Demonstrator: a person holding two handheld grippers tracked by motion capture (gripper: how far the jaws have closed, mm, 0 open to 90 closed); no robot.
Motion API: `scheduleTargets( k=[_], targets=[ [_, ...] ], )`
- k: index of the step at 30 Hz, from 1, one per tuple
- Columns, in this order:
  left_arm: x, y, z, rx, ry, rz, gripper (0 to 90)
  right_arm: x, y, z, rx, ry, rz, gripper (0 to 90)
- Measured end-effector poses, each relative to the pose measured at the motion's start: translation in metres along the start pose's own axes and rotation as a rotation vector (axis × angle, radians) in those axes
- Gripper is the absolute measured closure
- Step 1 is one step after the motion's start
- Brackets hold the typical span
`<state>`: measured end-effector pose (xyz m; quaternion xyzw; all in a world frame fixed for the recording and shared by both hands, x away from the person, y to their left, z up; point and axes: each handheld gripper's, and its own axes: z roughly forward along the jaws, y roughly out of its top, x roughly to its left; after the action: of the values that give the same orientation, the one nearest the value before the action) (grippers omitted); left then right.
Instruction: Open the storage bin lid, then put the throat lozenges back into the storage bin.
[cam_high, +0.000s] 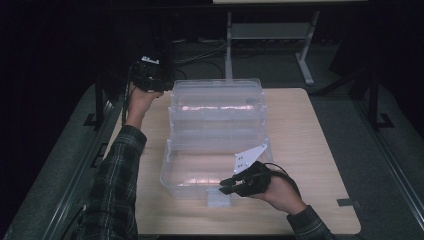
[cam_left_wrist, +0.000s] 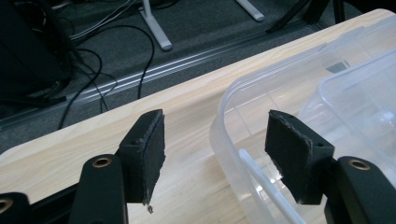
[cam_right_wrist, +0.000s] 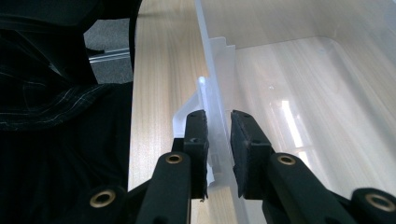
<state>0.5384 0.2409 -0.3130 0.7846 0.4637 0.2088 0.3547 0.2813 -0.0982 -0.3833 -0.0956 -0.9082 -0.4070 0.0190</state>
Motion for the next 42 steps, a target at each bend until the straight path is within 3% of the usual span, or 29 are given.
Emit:
scheduleTargets(
  k=[6, 17, 22, 25, 32, 42],
  targets=[
    [-0.001, 0.0, -0.016, 0.034, 0.006, 0.014, 30.9, -0.001, 0.0, 0.0, -0.001, 0.001, -0.003, 76.8],
    [0.004, -0.007, -0.044, 0.04, 0.011, 0.012, 26.6, 0.0, 0.0, 0.0, -0.004, 0.0, 0.0, 76.8],
    [0.006, -0.018, -0.049, 0.075, 0.012, 0.007, 25.0, 0.0, 0.0, 0.0, -0.006, 0.003, 0.0, 76.8],
    [0.007, -0.026, -0.053, 0.061, 0.012, -0.009, 24.3, 0.0, 0.0, 0.0, -0.006, 0.003, 0.0, 76.8],
    [0.011, -0.045, -0.064, 0.095, 0.014, -0.012, 23.7, 0.0, 0.0, 0.0, -0.002, 0.0, -0.005, 76.8],
    [0.013, -0.068, -0.077, 0.126, -0.013, -0.01, 17.0, 0.0, 0.0, 0.0, -0.002, -0.001, -0.005, 76.8]
  ],
)
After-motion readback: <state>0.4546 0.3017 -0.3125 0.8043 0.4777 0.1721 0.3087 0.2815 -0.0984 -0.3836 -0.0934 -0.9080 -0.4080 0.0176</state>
